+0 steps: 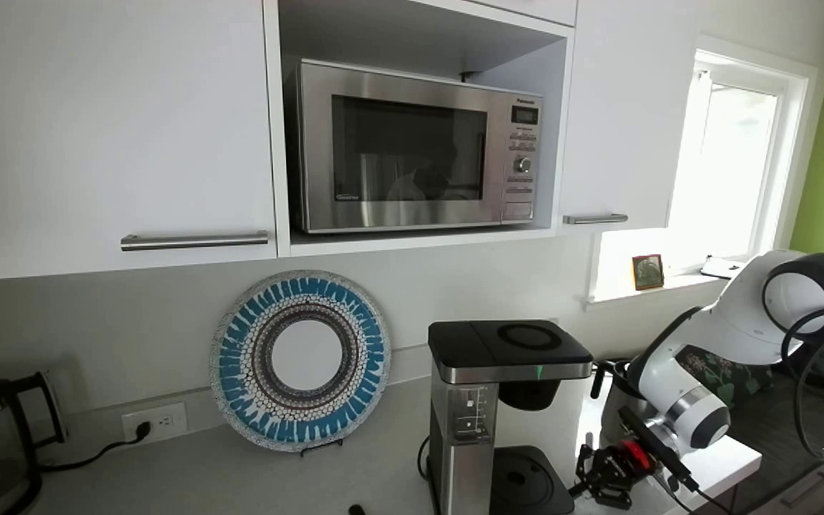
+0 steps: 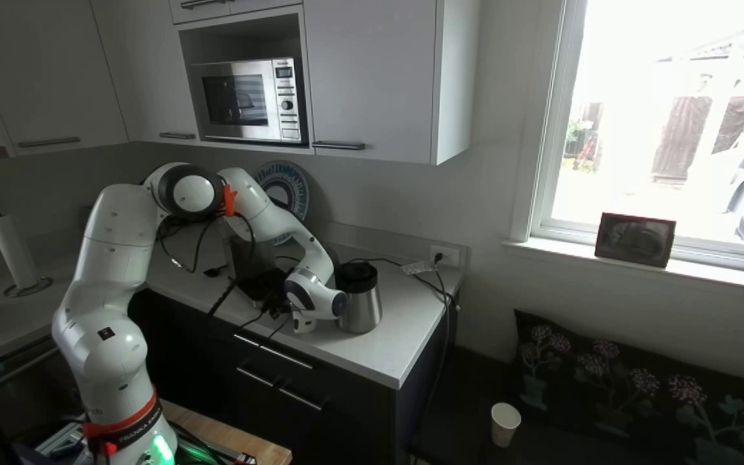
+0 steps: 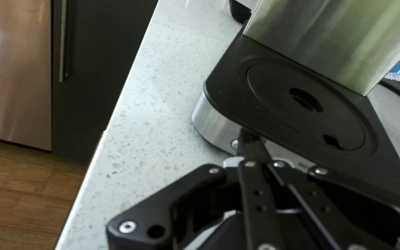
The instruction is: Press a button on the coffee maker
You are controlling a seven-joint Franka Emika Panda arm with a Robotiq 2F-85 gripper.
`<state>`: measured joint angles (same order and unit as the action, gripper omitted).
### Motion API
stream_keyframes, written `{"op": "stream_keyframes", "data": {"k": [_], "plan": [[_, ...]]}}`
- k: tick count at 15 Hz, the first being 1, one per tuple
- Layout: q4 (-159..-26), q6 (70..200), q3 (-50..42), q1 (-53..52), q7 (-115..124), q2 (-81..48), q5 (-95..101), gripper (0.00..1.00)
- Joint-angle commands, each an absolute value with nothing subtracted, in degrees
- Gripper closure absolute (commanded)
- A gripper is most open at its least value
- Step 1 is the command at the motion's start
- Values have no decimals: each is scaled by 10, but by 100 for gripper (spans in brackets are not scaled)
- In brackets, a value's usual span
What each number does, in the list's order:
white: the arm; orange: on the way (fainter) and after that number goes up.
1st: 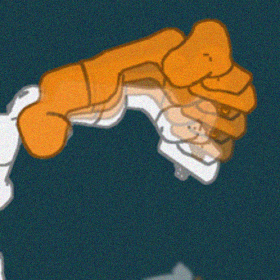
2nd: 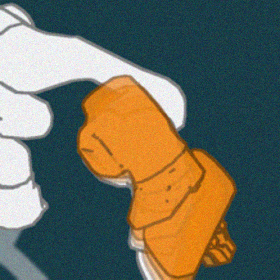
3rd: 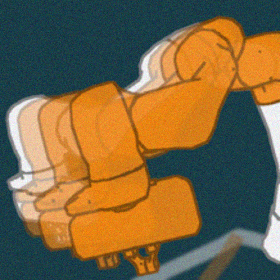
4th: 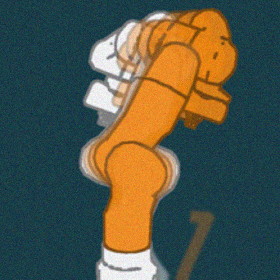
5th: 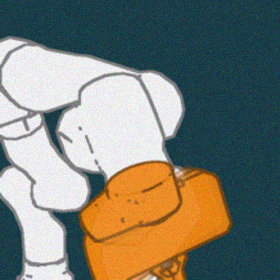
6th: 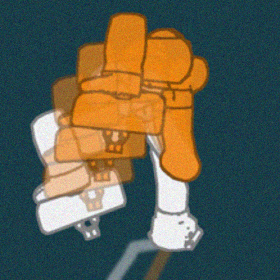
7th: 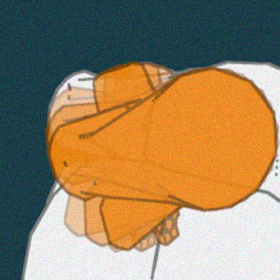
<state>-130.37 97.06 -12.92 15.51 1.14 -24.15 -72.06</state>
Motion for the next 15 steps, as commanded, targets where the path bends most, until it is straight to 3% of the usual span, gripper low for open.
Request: {"op": "stream_keyframes", "data": {"k": [1, 3, 4, 6, 15], "plan": [[-1307, 998, -128, 128, -14, -239, -703, 100], [-1315, 1023, -135, 121, -20, -215, -678, 100], [-1323, 1046, -137, 114, -22, -198, -663, 74], [-1337, 1087, -137, 102, -22, -168, -630, 68], [-1408, 1258, -112, 80, -63, -34, -494, 1]]}}
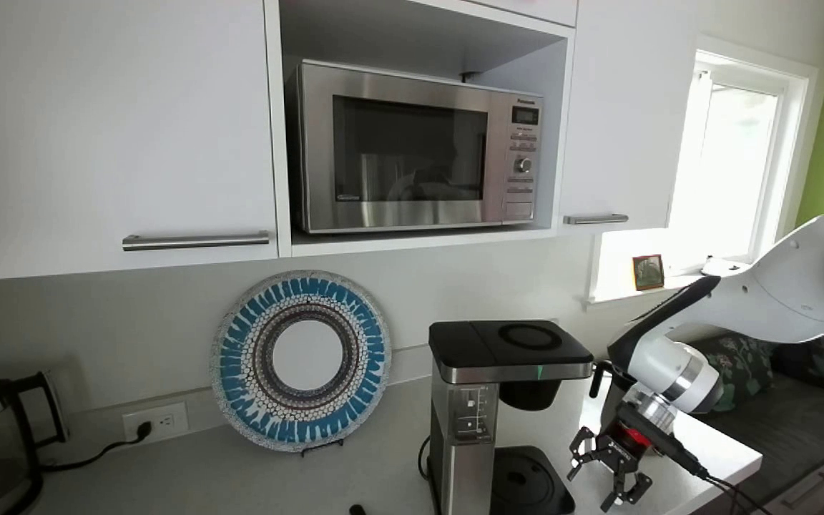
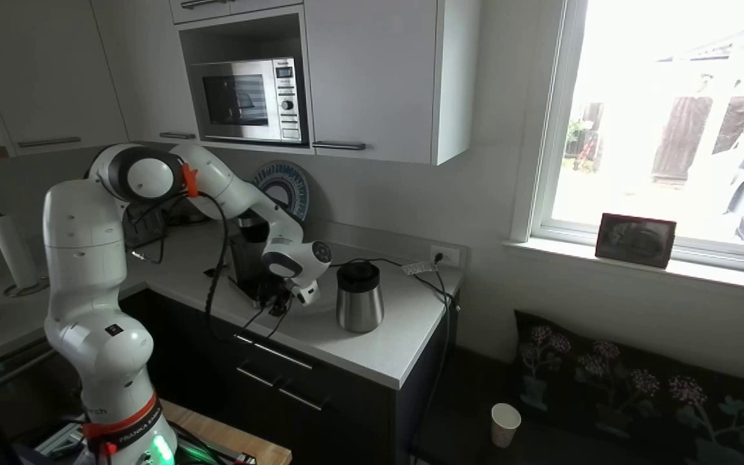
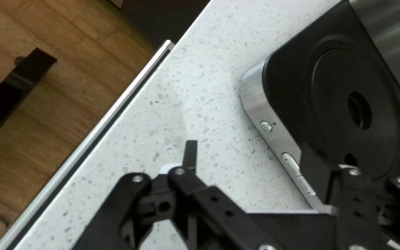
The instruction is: Press a button on the coffee maker
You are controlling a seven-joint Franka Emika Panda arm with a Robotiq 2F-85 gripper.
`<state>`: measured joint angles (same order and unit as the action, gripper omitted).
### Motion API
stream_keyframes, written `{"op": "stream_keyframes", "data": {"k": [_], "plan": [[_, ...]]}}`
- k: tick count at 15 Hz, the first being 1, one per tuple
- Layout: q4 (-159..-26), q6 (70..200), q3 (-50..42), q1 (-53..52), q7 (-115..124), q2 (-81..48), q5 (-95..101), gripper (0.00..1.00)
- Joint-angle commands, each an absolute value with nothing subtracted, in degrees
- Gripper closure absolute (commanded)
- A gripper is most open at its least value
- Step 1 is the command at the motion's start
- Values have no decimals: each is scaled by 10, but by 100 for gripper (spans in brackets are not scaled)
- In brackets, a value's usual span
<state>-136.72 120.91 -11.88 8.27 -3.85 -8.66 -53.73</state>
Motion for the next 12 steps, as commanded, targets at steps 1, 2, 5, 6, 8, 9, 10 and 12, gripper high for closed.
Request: {"op": "stream_keyframes", "data": {"k": [1, 2, 5, 6, 8, 9, 10, 12], "plan": [[-1414, 1274, -110, 81, -69, -20, -474, 0], [-1422, 1285, -108, 83, -79, -6, -458, 0], [-1439, 1305, -105, 86, -93, 40, -397, 0], [-1445, 1308, -103, 86, -95, 57, -378, 0], [-1460, 1306, -103, 87, -93, 91, -337, 0], [-1464, 1304, -103, 88, -86, 106, -311, 0], [-1469, 1304, -104, 91, -85, 120, -281, 0], [-1476, 1304, -105, 94, -78, 146, -226, 0]]}}
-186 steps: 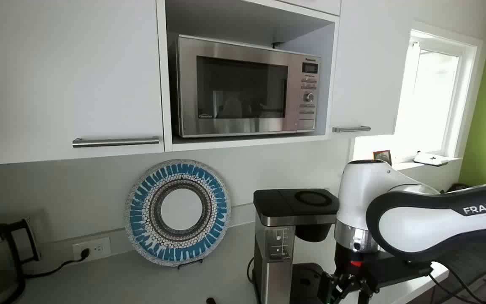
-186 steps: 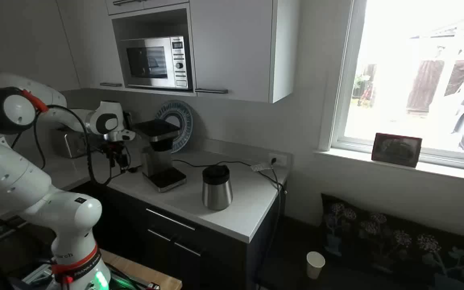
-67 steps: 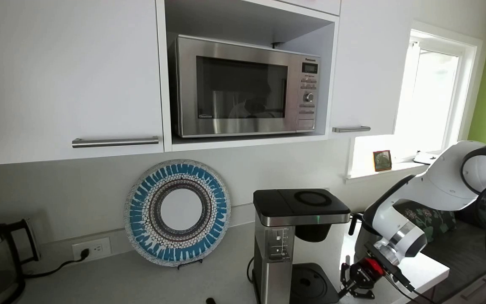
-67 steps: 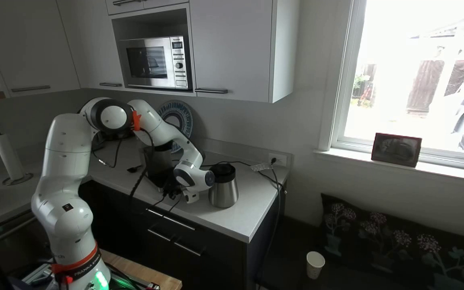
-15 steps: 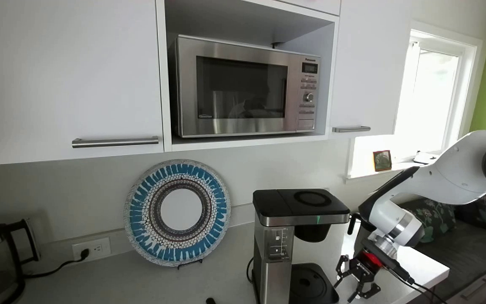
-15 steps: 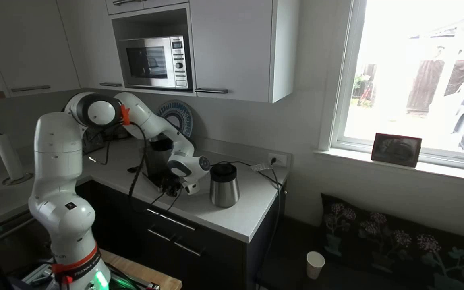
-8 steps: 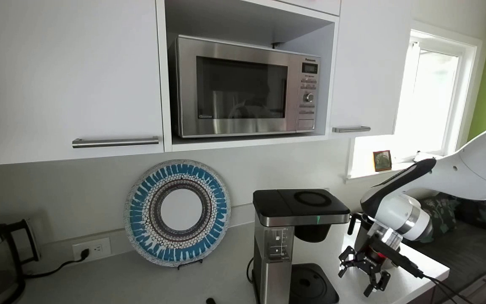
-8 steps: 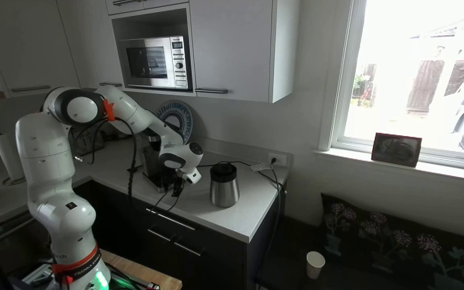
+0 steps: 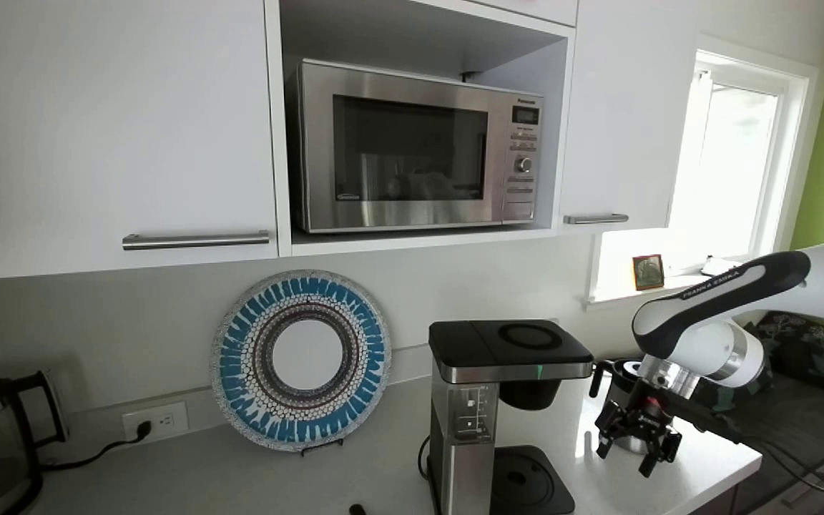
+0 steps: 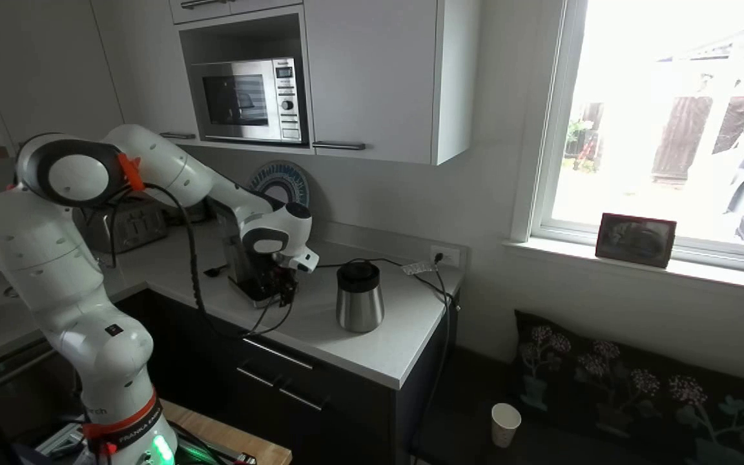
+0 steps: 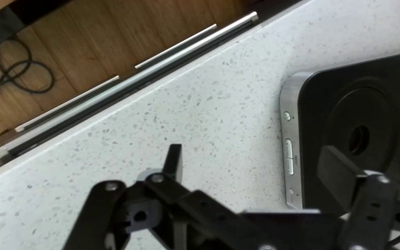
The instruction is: Press a button on the coffee maker
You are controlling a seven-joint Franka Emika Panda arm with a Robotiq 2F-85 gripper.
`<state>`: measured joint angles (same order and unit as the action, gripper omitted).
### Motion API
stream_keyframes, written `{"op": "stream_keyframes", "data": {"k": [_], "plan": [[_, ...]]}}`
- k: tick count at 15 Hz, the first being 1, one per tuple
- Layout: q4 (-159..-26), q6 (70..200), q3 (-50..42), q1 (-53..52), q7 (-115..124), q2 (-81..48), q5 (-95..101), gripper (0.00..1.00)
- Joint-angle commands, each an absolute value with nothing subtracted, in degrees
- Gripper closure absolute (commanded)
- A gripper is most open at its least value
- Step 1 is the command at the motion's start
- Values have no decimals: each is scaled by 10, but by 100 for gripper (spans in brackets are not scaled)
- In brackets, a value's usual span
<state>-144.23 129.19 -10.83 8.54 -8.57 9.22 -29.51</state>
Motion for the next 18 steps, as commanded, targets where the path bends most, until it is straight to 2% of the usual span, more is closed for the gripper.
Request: {"op": "stream_keyframes", "data": {"k": [1, 14, 18], "plan": [[-1480, 1307, -106, 97, -80, 158, -204, 0], [-1496, 1250, -132, 98, -116, 312, -130, 0], [-1484, 1237, -132, 97, -106, 311, -135, 0]]}}
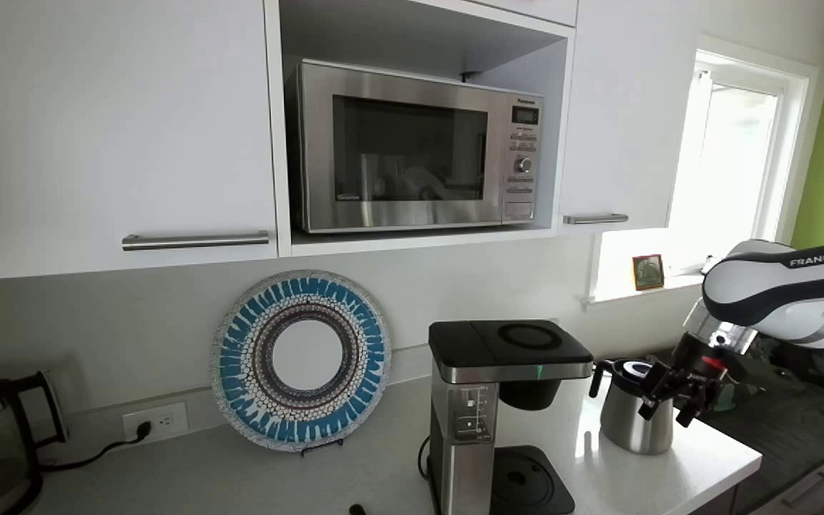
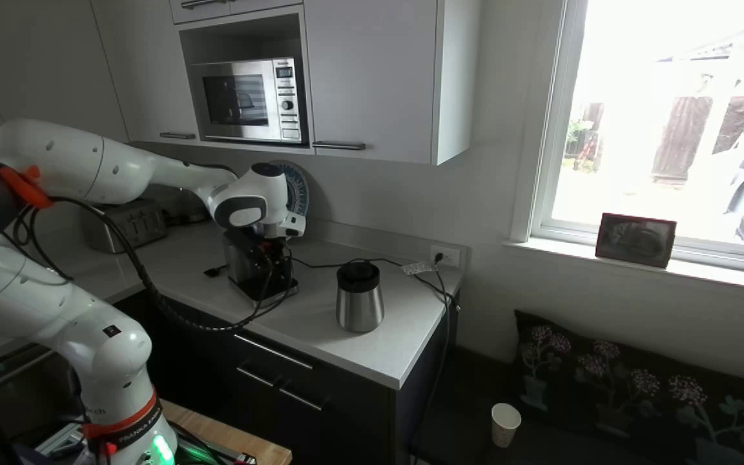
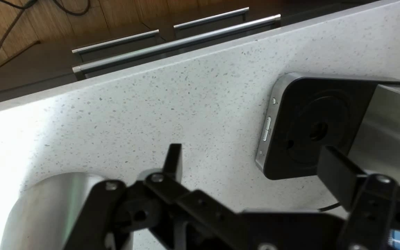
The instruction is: Press a button on the coffee maker
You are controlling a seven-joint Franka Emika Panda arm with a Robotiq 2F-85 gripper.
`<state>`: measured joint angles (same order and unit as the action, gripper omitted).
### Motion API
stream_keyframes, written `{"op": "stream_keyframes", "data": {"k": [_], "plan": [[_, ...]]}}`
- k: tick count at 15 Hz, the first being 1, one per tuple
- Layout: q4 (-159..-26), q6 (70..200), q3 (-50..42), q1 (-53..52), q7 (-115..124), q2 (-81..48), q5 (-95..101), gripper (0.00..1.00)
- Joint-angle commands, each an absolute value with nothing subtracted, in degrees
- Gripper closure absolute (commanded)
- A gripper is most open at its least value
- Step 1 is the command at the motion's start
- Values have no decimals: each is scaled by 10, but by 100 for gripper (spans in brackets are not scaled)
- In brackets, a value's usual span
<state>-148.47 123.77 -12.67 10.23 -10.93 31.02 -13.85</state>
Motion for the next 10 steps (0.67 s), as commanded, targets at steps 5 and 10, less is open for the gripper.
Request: {"op": "stream_keyframes", "data": {"k": [5, 10], "plan": [[-1485, 1232, -133, 96, -109, 321, -135, 0], [-1485, 1232, -133, 96, -110, 321, -135, 0]]}}
